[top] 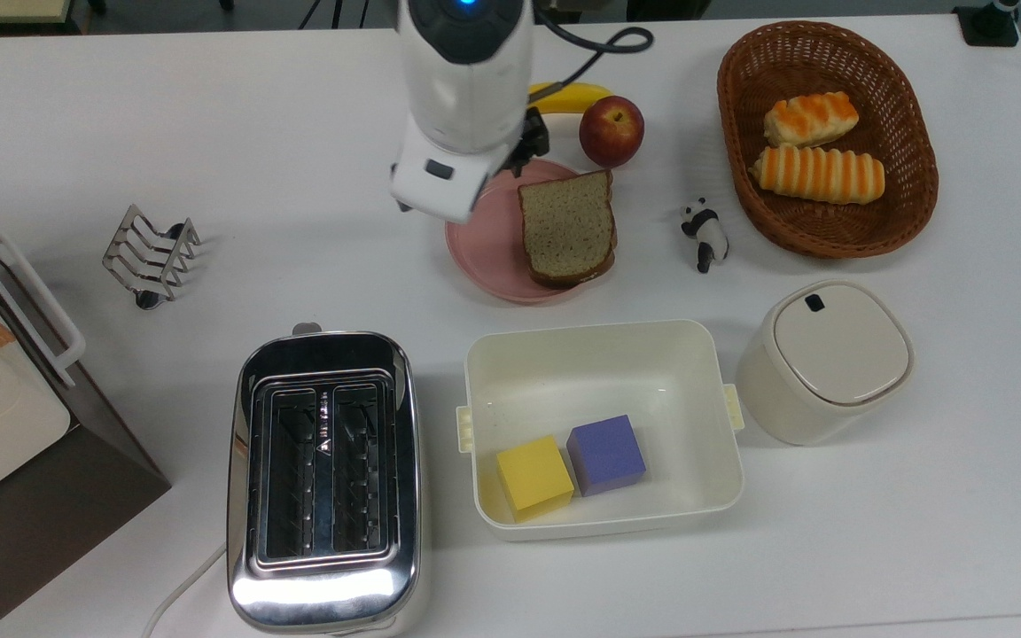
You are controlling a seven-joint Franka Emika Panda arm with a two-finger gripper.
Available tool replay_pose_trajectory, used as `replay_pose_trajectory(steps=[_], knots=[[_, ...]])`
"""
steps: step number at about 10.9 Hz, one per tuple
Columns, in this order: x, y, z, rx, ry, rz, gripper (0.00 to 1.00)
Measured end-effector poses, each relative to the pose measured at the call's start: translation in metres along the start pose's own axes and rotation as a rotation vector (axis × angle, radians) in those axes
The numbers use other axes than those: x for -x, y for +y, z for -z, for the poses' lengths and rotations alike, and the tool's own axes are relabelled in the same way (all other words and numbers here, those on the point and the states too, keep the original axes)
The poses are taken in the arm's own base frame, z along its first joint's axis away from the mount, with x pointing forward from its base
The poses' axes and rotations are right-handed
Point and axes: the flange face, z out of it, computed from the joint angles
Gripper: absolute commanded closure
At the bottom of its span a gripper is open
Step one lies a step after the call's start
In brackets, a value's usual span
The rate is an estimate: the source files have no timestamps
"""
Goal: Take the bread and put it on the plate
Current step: 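Open the gripper to release the bread onto the plate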
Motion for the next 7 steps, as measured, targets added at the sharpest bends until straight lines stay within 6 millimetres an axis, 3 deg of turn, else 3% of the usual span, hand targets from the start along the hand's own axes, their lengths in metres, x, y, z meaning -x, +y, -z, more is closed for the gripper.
replay_pose_trajectory(steps=[4,7], knots=[[0.043,0.049,0.045,0.044,0.069,-0.322,0.0],[0.079,0.056,0.091,0.074,0.149,-0.487,0.0]])
